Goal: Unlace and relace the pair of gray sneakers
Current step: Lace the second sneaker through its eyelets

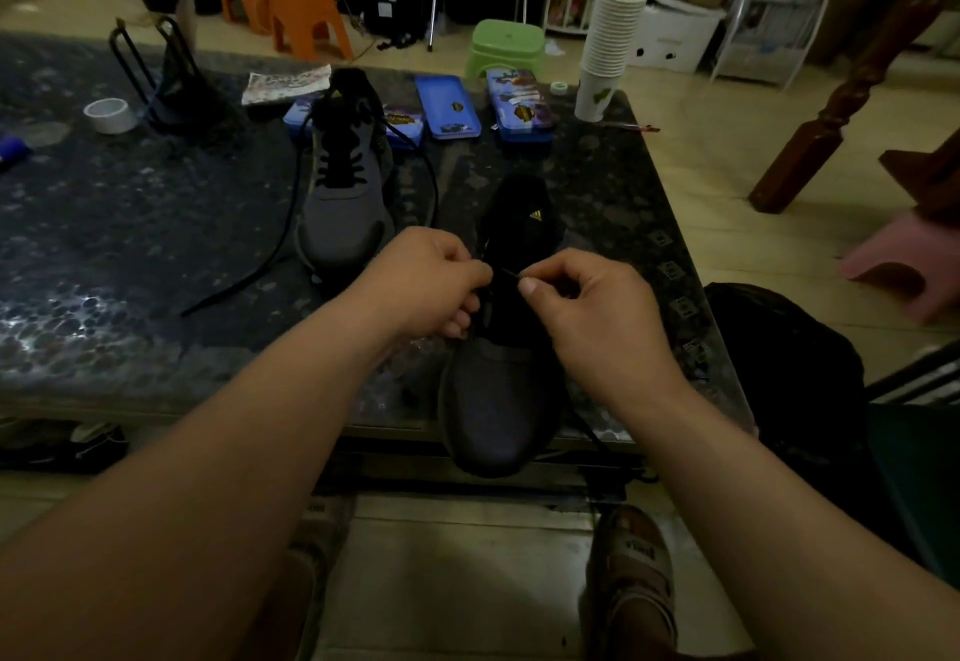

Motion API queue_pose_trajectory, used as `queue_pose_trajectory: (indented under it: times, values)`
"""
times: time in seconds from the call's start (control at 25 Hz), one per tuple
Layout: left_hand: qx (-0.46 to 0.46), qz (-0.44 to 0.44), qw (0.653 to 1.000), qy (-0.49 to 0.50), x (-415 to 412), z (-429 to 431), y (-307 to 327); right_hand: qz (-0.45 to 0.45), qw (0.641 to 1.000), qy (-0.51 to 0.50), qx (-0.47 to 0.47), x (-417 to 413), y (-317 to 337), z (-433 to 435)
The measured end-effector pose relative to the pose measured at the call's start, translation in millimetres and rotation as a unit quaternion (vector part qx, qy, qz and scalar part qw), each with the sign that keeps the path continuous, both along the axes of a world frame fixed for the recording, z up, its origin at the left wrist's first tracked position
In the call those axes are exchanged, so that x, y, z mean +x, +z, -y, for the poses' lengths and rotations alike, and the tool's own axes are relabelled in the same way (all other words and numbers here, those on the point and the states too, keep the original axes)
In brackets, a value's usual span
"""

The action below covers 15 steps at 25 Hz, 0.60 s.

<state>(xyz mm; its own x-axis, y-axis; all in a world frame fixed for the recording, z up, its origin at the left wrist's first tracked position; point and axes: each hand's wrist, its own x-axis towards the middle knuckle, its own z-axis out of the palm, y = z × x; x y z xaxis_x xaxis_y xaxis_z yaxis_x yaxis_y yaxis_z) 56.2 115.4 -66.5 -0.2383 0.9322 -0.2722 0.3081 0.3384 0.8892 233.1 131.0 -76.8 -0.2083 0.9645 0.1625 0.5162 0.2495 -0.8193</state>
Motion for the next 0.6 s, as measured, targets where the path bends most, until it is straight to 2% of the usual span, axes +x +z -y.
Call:
queue_pose_trajectory:
  times: [0.08, 0.24, 0.32, 0.6]
  values:
    - [0.006, 0.026, 1.0, -0.01, -1, 4, 3, 0.041, 0.999, -0.003, 0.032, -5, -3, 1]
    - [0.06, -0.02, 0.998, -0.01, 0, 4, -2, 0.092, 0.995, 0.002, 0.05, -10, -4, -1]
    - [0.068, -0.01, 0.998, -0.006, 0, 4, -5, 0.105, 0.993, 0.006, 0.05, -11, -5, -1]
    - [0.059, 0.029, 0.998, -0.009, -3, 5, -2, 0.047, 0.999, -0.02, 0.01, -17, -10, 0]
